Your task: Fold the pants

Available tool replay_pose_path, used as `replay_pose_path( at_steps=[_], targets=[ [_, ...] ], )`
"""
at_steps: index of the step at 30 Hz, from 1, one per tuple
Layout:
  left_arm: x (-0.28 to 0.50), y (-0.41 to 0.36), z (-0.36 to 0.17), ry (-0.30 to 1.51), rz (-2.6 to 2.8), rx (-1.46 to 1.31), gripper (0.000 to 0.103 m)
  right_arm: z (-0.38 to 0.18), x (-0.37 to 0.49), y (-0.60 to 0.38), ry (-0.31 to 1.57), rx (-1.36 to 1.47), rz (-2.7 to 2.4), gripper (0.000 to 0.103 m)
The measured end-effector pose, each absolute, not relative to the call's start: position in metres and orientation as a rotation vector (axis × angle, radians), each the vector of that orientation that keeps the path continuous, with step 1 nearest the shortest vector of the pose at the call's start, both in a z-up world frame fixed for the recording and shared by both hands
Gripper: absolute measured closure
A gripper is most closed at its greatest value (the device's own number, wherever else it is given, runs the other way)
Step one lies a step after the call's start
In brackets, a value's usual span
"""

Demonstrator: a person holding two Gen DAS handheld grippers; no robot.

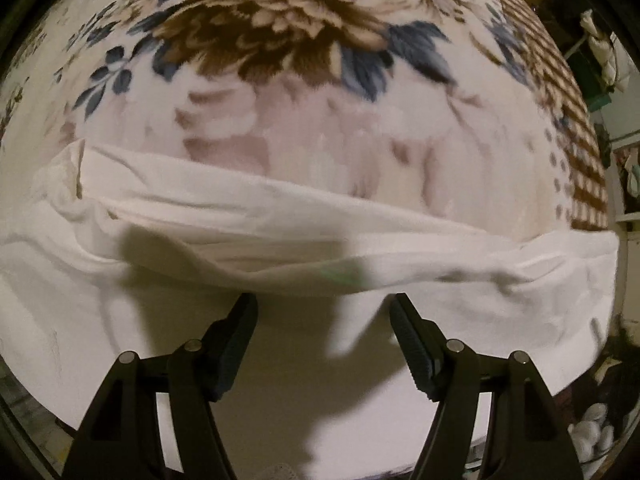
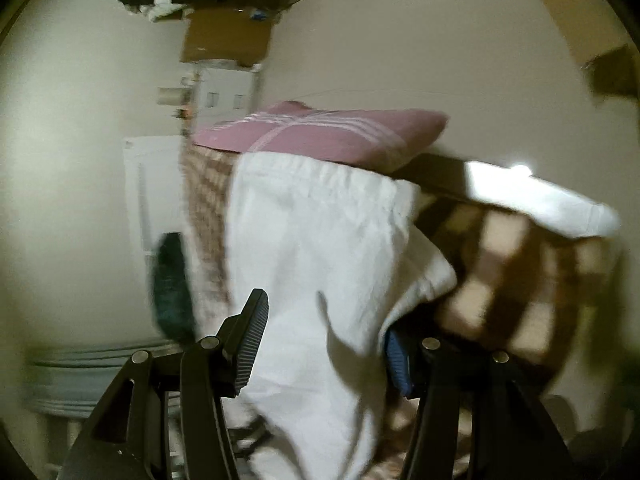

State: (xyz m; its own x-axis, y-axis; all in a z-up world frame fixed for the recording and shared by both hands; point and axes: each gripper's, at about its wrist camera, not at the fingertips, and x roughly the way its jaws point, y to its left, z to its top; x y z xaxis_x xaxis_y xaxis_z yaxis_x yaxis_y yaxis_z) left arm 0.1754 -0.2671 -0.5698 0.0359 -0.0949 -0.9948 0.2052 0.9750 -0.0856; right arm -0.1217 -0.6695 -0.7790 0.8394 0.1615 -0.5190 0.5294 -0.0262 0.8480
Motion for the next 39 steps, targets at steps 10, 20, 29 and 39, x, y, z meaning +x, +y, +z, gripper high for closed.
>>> replay_pose_path(
  at_steps=[10,20,29,39],
  targets=[
    [0.156,-0.264,-0.583,1.526,-0.232,0.110,0.035,-0.779,-0.119,-0.666,0.773,1.420,-0.397,0.059],
    [0.184,-0.270,-0.590,1.529,-0.216,0.104,0.035,-0.793,-0.101,-0.675,0.663,1.501,-0.354,0.058],
    [0.183,-0.270,-0.591,1.513,-0.215,0.100,0.032,-0.787,-0.088,-0.669,0.671,1.420,-0.406,0.093],
    [0.170,-0.194,-0.561,1.527,-0.189,-0.036,0.033,-0.689,-0.083,-0.627,0.692,1.279,-0.496,0.095]
  ],
)
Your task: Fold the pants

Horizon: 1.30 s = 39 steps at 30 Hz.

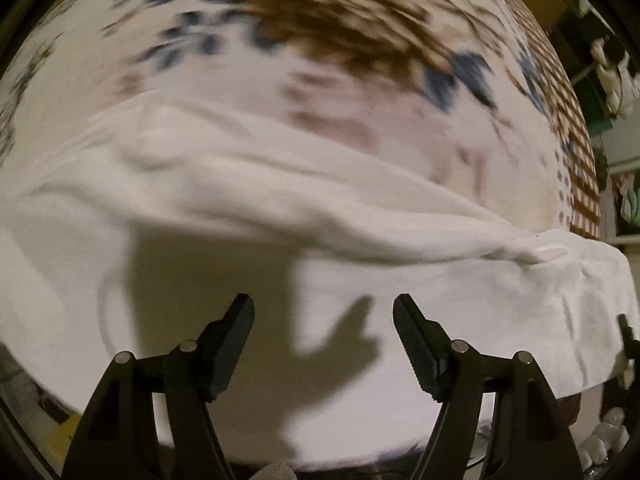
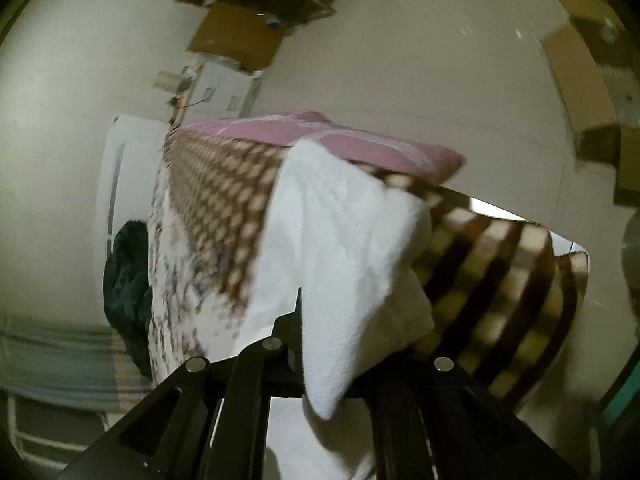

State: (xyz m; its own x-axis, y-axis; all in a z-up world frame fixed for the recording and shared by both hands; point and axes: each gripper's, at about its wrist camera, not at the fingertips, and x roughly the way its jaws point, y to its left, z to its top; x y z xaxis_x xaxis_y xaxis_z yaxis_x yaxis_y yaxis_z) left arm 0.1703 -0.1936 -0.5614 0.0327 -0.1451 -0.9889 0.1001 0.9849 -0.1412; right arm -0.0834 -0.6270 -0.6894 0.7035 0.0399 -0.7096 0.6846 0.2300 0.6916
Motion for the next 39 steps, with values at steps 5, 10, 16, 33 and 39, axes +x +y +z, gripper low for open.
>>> replay_pose_path(
  at_steps=[5,10,16,33,39],
  targets=[
    [0.153,-0.109,-0.535,1.516,-0.075,-0.127,0.032,-0.616,-0.054,-0.576,0.706,1.081,-0.403,0.095],
    [0.132,-0.018,-0.524,1.501,0.071,-0.261,0.033,-0.580,-0.016,-0.491,0.762,0.954,-0.270,0.095],
    [0.108,0.064,-0.538,1.492,0.197,-0.352,0.032,-0.601,0.023,-0.369,0.878,0.834,-0.093,0.095],
    [0.114,0.143,-0.520,1.429,0.198,-0.356,0.033,-0.710,0.044,-0.113,1.322,0.459,0.316,0.039],
    [0.127,0.106,-0.510,1.414,0.065,-0.351,0.032,-0.705,0.020,-0.177,1.304,0.892,0.350,0.033]
  ],
)
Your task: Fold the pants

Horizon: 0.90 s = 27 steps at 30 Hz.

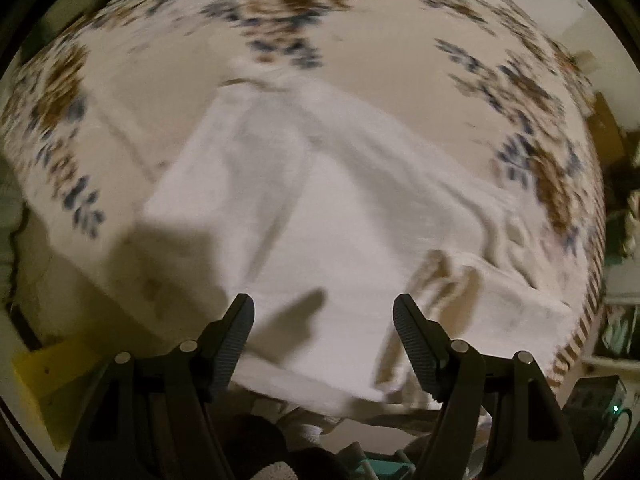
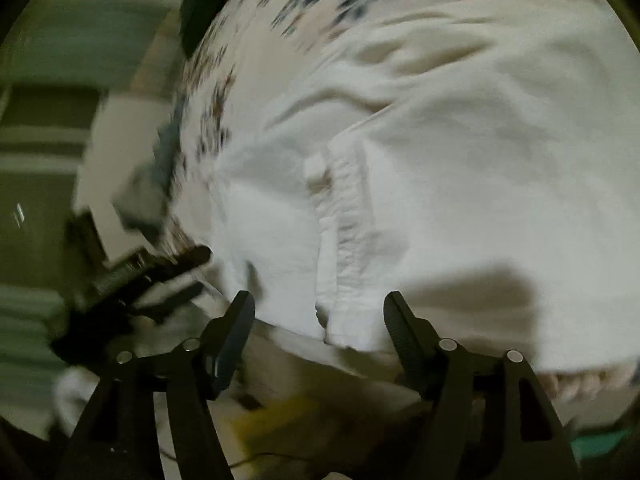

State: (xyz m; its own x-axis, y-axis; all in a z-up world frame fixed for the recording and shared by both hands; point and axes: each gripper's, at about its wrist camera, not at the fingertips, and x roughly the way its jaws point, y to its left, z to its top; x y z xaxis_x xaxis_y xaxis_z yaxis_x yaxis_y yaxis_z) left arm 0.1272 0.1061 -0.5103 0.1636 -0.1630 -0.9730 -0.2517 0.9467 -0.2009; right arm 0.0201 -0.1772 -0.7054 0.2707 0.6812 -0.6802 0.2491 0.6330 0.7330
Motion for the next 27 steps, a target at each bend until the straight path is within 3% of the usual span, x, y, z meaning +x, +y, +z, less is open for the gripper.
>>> replay_pose_path(
  at_steps=[9,14,21,27],
  targets=[
    [0.150,-0.006,-0.564,1.497,-0.022,-0.107,0.032,-0.713,0.003,-0.276,1.287,0.933,-0.042,0.032],
    [0.167,0.017,-0.600,1.536,0.059,-0.132,0.029,-0.721,0.002,-0.299,1.345,0.849,-0.149,0.032],
    [0.157,0.026,-0.585,1.522,0.054,-0.216,0.029,-0.717,0.019,-0.288,1.398,0.676,-0.186,0.032],
    [0.096,0.113,-0.525,1.338,0.180,-0.418,0.029,-0.703,0.037,-0.276,1.428,0.566,-0.228,0.032]
  ],
)
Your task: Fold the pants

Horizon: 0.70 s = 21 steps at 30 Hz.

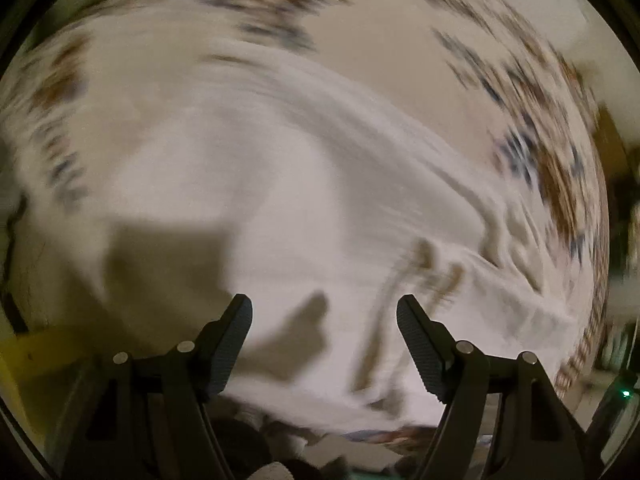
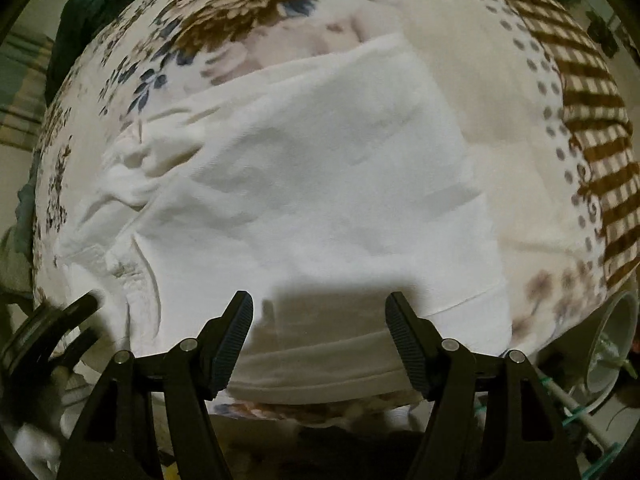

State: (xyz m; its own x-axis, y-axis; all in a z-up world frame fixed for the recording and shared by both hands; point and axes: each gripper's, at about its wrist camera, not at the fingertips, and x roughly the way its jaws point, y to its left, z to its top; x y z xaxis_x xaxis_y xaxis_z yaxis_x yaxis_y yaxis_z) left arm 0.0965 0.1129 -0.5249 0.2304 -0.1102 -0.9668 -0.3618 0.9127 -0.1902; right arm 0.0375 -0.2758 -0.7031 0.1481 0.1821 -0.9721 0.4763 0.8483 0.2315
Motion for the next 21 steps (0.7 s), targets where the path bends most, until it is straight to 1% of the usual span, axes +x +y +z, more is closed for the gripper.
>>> replay_pose_path(
  at_steps=[3,5,6,8,11,14,15,16,17,18,21],
  targets=[
    [0.064,0.173,-0.535,1.303,0.337,-0.568,0.029,-0.701,0.041,-0.270,1.445,0.557,-0.215,0.032],
    [0.052,0.203,-0.562,1.303,0.396,-0.728,0.029,-0.704,0.045,-0.264,1.462,0.545,-0.211,0.032],
    [0.050,0.215,-0.575,1.298,0.411,-0.801,0.033,-0.706,0.048,-0.259,1.470,0.542,-0.208,0.032],
    [0.052,0.234,-0.596,1.250,0.397,-0.921,0.033,-0.709,0.052,-0.251,1.488,0.524,-0.211,0.032],
    [0.067,0.239,-0.609,1.191,0.365,-0.926,0.032,-0.713,0.061,-0.240,1.503,0.513,-0.212,0.032],
    [0.077,0.230,-0.602,1.130,0.357,-0.840,0.033,-0.715,0.066,-0.230,1.510,0.501,-0.207,0.032],
    [0.075,0.234,-0.596,1.133,0.365,-0.804,0.042,-0.715,0.068,-0.226,1.512,0.498,-0.204,0.032],
    [0.075,0.233,-0.591,1.140,0.372,-0.780,0.044,-0.716,0.070,-0.223,1.514,0.495,-0.202,0.032],
    [0.070,0.234,-0.585,1.125,0.369,-0.784,0.054,-0.715,0.072,-0.220,1.517,0.489,-0.199,0.032],
    [0.067,0.234,-0.581,1.108,0.367,-0.780,0.068,-0.715,0.073,-0.217,1.520,0.487,-0.193,0.032],
    [0.062,0.228,-0.565,1.030,0.347,-0.739,0.089,-0.713,0.075,-0.211,1.519,0.472,-0.181,0.032]
  ],
)
